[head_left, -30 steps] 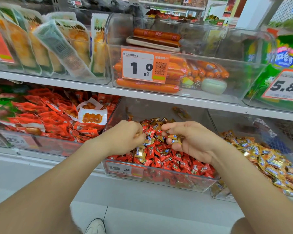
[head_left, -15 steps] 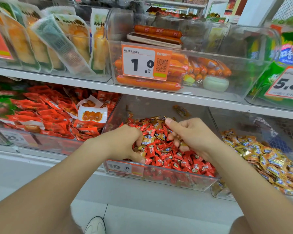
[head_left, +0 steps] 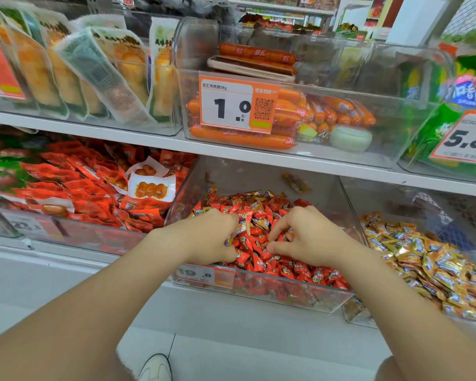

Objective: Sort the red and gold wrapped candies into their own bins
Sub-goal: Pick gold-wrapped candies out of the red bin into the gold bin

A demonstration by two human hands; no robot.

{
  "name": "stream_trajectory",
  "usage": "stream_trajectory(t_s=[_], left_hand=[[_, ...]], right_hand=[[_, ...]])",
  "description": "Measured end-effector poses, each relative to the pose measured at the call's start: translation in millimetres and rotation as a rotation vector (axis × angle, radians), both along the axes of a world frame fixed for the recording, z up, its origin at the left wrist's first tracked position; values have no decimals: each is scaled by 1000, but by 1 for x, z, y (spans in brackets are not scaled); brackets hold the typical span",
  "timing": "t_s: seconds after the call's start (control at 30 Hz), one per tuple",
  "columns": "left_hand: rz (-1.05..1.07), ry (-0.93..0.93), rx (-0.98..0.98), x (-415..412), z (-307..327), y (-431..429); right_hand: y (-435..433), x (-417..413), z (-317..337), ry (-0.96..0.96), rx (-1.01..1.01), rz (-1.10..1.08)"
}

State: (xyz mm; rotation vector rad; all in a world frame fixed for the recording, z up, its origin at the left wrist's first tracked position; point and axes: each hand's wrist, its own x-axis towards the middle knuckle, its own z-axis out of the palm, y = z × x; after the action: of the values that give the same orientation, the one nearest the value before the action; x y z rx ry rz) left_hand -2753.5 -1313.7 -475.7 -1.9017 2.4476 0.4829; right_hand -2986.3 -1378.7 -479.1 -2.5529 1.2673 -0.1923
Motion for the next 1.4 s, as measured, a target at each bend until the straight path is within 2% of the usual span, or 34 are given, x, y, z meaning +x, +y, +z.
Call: stream_trajectory(t_s=[0.3,0.57,0.77,0.9,1.07,1.23,1.4], left_hand=[[96,235,-181,5,2,-4],[126,303,-121,21,5,-4],[104,209,-125,25,4,-2],[155,221,-153,20,1,-4],[170,91,-155,28,-13,-10],[106,83,-54,19,-11,-9],[57,76,-23,15,-10,-12]], right_hand=[[8,8,14,-242,6,-163],[7,12,9,-422,159,-87],[3,26,2,-172,-116,33],[8,48,-3,-56,-248,88],[10,65,-3,114,-175,116],[4,48,8,-47,-40,16],[2,25,18,-225,5,-216]])
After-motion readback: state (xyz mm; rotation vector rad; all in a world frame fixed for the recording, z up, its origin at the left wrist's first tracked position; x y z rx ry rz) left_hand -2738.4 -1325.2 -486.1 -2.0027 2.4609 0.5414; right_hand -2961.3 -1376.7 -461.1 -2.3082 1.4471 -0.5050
